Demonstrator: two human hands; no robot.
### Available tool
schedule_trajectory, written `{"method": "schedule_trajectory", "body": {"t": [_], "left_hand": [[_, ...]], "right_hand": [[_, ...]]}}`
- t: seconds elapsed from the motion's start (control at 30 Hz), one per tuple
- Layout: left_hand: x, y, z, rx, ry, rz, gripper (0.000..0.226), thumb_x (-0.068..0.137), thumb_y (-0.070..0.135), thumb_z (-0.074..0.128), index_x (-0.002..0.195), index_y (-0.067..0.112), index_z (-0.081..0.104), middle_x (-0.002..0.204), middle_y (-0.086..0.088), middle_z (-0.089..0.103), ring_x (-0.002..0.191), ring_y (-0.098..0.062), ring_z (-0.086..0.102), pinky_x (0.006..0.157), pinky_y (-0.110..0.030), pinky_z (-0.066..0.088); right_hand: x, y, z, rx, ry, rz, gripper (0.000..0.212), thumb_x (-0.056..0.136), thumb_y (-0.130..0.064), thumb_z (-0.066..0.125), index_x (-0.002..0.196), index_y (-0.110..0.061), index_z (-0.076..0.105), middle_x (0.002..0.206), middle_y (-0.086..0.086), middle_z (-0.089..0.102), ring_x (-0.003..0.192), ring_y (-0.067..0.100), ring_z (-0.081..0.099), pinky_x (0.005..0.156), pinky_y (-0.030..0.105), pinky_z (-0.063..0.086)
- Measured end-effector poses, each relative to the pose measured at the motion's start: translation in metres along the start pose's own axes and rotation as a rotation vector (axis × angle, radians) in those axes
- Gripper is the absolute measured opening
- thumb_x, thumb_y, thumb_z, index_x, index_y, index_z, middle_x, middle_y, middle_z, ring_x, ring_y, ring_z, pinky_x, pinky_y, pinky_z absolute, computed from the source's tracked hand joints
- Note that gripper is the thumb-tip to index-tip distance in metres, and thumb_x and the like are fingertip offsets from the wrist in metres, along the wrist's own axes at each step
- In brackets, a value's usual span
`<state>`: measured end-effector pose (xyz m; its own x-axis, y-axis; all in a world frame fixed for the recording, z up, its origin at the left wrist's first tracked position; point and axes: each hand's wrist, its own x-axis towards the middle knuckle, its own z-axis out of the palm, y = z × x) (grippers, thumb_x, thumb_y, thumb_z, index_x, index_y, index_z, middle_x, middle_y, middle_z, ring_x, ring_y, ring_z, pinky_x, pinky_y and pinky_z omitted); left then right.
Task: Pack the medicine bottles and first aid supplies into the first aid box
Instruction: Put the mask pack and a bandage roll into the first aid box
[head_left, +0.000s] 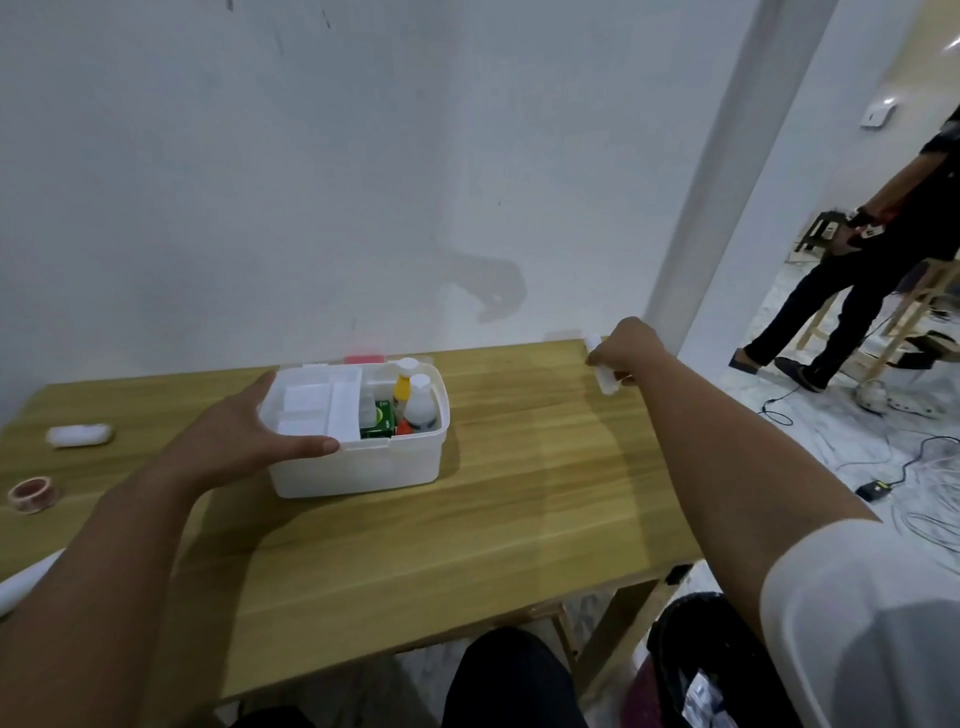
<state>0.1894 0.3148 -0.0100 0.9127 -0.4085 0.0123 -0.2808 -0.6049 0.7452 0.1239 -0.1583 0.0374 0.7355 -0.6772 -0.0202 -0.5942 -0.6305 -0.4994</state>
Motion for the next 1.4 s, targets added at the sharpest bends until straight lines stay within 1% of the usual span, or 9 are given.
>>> {"method": "schedule_trajectory", "body": {"t": [0.17,0.3,0.43,0.67,1.03,1.13,1.23,1.3,1.4], "left_hand": [[0.006,0.001,-0.002,0.109,-0.045,-0.032,0.132,0.037,0.09,0.075,0.153,0.046,0.032,0.141,0.005,0.056,0.115,-0.022,0.054,0.083,-0.04,0.051],[0.01,0.0,-0.003,0.133,-0.073,-0.034,0.13,0.031,0.095,0.071,0.148,0.056,0.029,0.134,0.012,0.053,0.113,-0.02,0.052,0.085,-0.043,0.052],[0.013,-0.004,-0.005,0.111,-0.111,-0.019,0.109,0.034,0.095,0.073,0.13,0.076,0.025,0.135,0.016,0.051,0.118,-0.02,0.053,0.091,-0.047,0.055],[0.014,-0.001,-0.008,0.105,-0.116,-0.013,0.107,0.032,0.097,0.072,0.127,0.08,0.026,0.135,0.017,0.053,0.12,-0.022,0.054,0.093,-0.049,0.055],[-0.004,0.013,-0.005,0.023,-0.038,-0.014,0.095,0.052,0.066,0.089,0.136,0.052,0.046,0.13,0.017,0.057,0.112,-0.012,0.054,0.08,-0.028,0.045],[-0.007,0.01,-0.005,0.007,-0.003,-0.028,0.107,0.051,0.066,0.093,0.145,0.043,0.048,0.132,0.016,0.061,0.111,-0.01,0.059,0.075,-0.029,0.051],[-0.013,0.011,-0.005,-0.01,0.02,-0.034,0.105,0.052,0.064,0.093,0.144,0.04,0.049,0.129,0.016,0.061,0.11,-0.01,0.06,0.072,-0.029,0.053],[-0.017,0.014,-0.004,-0.021,0.026,-0.032,0.102,0.055,0.062,0.094,0.143,0.037,0.05,0.127,0.014,0.061,0.111,-0.013,0.06,0.074,-0.03,0.054],[-0.017,0.016,-0.003,-0.007,0.033,-0.047,0.103,0.056,0.062,0.093,0.144,0.034,0.049,0.126,0.012,0.059,0.114,-0.016,0.059,0.076,-0.031,0.054]], "right_hand": [[0.044,0.018,0.007,-0.069,0.115,0.053,0.027,0.089,-0.015,0.065,0.069,-0.009,0.048,0.068,0.009,0.059,0.055,0.02,0.054,0.05,0.027,0.038],[0.071,0.029,0.027,-0.159,0.16,0.066,0.006,0.093,-0.01,0.061,0.091,-0.005,0.058,0.091,0.011,0.064,0.079,0.027,0.061,0.069,0.034,0.05],[0.094,0.034,0.04,-0.18,0.178,0.079,0.018,0.093,-0.015,0.062,0.107,-0.007,0.055,0.104,0.011,0.062,0.094,0.031,0.063,0.084,0.042,0.056],[0.093,0.027,0.065,-0.23,0.124,-0.009,0.022,0.094,-0.03,0.062,0.094,-0.009,0.056,0.083,0.006,0.057,0.082,0.028,0.061,0.068,0.036,0.048],[0.034,0.006,0.062,-0.184,0.154,-0.036,0.053,0.095,-0.06,0.055,0.107,-0.008,0.059,0.104,0.012,0.066,0.099,0.036,0.066,0.081,0.042,0.053],[0.015,-0.005,0.057,-0.139,0.143,-0.065,0.042,0.085,-0.048,0.068,0.094,-0.009,0.057,0.097,0.012,0.068,0.093,0.036,0.066,0.081,0.043,0.055],[0.001,-0.014,0.051,-0.044,0.134,-0.083,0.05,0.082,-0.059,0.067,0.082,-0.01,0.057,0.089,0.012,0.063,0.086,0.035,0.06,0.082,0.043,0.053],[-0.008,-0.022,0.046,-0.002,0.137,-0.087,0.061,0.081,-0.065,0.066,0.089,-0.004,0.064,0.093,0.015,0.066,0.084,0.035,0.059,0.077,0.041,0.051],[-0.025,-0.036,0.039,0.087,0.176,-0.149,0.048,0.084,-0.043,0.075,0.115,-0.007,0.069,0.118,0.014,0.071,0.104,0.036,0.066,0.085,0.04,0.05]]}}
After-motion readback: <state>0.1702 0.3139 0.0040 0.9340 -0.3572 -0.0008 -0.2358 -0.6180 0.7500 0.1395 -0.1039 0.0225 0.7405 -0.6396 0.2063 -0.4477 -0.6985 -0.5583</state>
